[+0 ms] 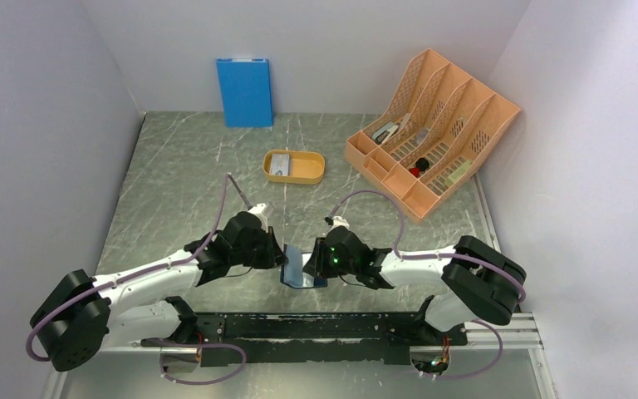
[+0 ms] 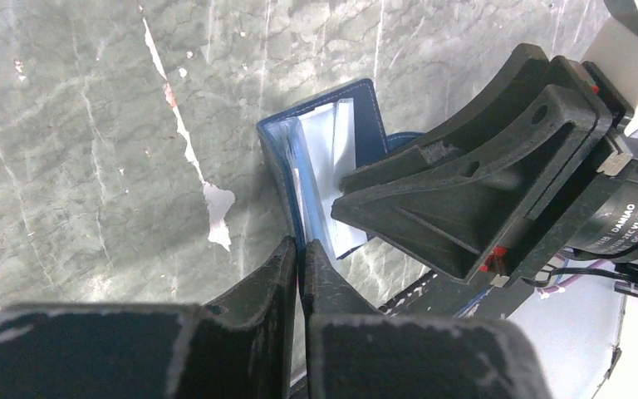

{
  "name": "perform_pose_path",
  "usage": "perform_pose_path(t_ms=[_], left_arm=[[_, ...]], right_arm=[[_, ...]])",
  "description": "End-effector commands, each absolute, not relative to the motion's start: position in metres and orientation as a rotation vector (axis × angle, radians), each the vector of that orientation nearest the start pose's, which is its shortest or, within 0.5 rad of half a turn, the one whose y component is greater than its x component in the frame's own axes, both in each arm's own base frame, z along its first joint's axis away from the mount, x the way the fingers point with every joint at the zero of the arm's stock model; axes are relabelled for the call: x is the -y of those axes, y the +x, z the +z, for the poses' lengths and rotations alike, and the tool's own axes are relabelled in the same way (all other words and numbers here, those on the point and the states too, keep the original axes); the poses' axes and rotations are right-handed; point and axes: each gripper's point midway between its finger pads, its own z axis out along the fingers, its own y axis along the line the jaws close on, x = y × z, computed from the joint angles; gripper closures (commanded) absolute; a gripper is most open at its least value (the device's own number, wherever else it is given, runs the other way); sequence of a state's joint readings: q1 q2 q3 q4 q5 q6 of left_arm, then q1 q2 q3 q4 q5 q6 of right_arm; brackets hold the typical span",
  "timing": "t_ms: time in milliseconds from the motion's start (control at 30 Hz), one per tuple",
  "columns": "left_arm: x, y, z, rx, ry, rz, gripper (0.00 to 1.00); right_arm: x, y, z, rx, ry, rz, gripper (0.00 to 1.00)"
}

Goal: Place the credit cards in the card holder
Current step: Turn over the card slot in the card holder.

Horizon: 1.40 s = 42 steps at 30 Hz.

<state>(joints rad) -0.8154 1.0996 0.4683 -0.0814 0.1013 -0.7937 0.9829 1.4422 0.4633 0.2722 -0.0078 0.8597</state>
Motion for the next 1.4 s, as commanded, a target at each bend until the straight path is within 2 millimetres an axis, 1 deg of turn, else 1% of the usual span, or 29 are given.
perform_pose_path(t_ms=[0, 133, 200, 300, 467, 533, 633, 767, 867, 1000, 1167, 1233, 1367], left_arm=[[0.260, 0.172, 0.074, -2.453, 0.140, -0.925, 0.94], [0.263, 0.172, 0.073, -2.461, 0.145, -0.935, 0.95], [0.265, 0.172, 0.073, -2.466, 0.136, -0.947, 0.95], [0.264, 0.175, 0.076, -2.472, 0.097, -0.927, 0.95], [0.259, 0.180, 0.081, -2.473, 0.052, -0.881, 0.95], [0.259, 0.179, 0.081, -2.476, 0.046, -0.885, 0.95], [0.260, 0.178, 0.080, -2.483, 0.034, -0.892, 0.95], [0.261, 0.177, 0.080, -2.485, 0.019, -0.906, 0.95], [0.261, 0.177, 0.081, -2.484, 0.015, -0.906, 0.95], [0.260, 0.175, 0.081, -2.486, 0.016, -0.903, 0.95], [0.260, 0.174, 0.080, -2.488, 0.014, -0.911, 0.95], [0.260, 0.174, 0.080, -2.486, 0.013, -0.915, 0.95], [0.259, 0.174, 0.080, -2.485, 0.016, -0.911, 0.95]], right_arm=[[-0.286, 0.159, 0.005, -2.517, -0.156, 0.831, 0.70], [-0.293, 0.154, 0.009, -2.509, -0.188, 0.895, 0.69], [-0.297, 0.153, 0.014, -2.492, -0.201, 0.931, 0.67], [-0.297, 0.156, 0.024, -2.464, -0.180, 0.940, 0.58], [-0.298, 0.165, 0.056, -2.379, -0.138, 0.977, 0.43], [-0.304, 0.167, 0.068, -2.349, -0.149, 1.002, 0.39], [-0.311, 0.166, 0.075, -2.341, -0.186, 1.004, 0.35], [-0.321, 0.165, 0.068, -2.381, -0.249, 0.958, 0.33], [-0.324, 0.163, 0.062, -2.406, -0.266, 0.941, 0.32], [-0.330, 0.161, 0.061, -2.411, -0.278, 0.943, 0.32], [-0.333, 0.158, 0.049, -2.458, -0.307, 0.901, 0.32], [-0.333, 0.156, 0.042, -2.486, -0.319, 0.874, 0.32], [-0.319, 0.161, 0.026, -2.530, -0.280, 0.745, 0.34]])
